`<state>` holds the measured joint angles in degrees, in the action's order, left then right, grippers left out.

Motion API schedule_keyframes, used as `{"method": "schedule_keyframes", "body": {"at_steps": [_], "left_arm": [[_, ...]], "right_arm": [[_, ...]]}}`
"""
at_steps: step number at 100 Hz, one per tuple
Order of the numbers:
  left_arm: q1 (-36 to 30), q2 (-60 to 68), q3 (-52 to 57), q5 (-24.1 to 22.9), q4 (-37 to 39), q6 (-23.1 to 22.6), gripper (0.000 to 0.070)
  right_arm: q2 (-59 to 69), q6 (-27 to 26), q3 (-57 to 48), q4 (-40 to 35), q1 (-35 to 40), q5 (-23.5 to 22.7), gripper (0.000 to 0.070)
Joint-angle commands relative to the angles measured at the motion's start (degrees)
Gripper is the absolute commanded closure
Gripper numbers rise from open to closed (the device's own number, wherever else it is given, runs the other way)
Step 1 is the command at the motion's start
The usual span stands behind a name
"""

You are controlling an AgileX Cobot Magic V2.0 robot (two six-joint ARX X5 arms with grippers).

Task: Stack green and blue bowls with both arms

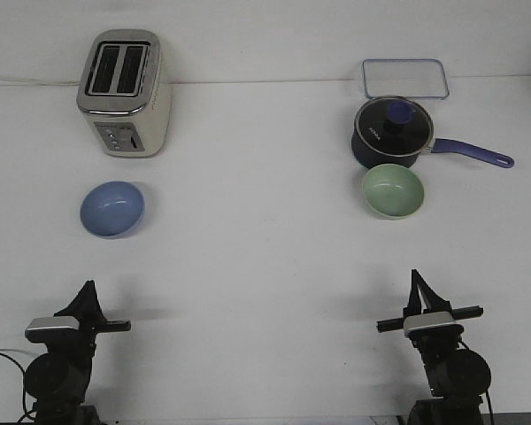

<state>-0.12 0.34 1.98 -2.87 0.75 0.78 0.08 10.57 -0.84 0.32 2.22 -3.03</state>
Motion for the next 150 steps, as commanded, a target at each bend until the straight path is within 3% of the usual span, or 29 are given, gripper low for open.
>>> {"method": "schedule_keyframes", "body": {"at_steps": [1, 24, 34, 63, 68, 76, 79, 120, 150], "left_arm": [[0.11, -0.15, -0.09, -0.13, 0.66, -0.11, 0.0685], [0.11, -0.15, -0.09, -0.13, 0.66, -0.09, 0.0685], [0.11, -0.15, -0.09, -0.13, 0.66, -0.11, 0.0685], [0.11, -0.15, -0.09, -0.13, 0.66, -0.09, 0.0685], [0.11, -0.15, -0.09, -0.13, 0.66, -0.11, 0.0685], [0.11, -0.15, -0.09, -0.13, 0.66, -0.11, 0.0685], [0.11, -0.15, -0.09, -0.13, 0.66, -0.11, 0.0685], [0.11, -0.15, -0.09, -0.13, 0.66, -0.11, 0.0685], [0.11, -0.15, -0.09, -0.13, 0.66, -0.09, 0.0685]], "right_arm": [[-0.02, -5.05, 0.11, 0.57, 0.02, -0.11, 0.0696], [-0.02, -27.87, -0.87, -0.48, 0.02, 0.04, 0.0696], [0.44, -31.89, -4.98, -6.01, 0.02, 0.63, 0.0697], [17.42, -30.67, -26.69, -23.12, 0.0, 6.25, 0.0677], [21.86, -30.03, -30.56, -25.46, 0.0, 6.05, 0.0545], [28.96, -29.97, -36.41, -28.41, 0.0, 6.05, 0.0199], [31.58, -29.81, -38.53, -29.31, 0.0, 6.05, 0.0149], [74.12, -24.61, -66.71, -38.27, -2.82, 3.41, 0.0152], [96.78, -22.08, -78.84, -39.26, -6.93, 3.48, 0.0157]]}}
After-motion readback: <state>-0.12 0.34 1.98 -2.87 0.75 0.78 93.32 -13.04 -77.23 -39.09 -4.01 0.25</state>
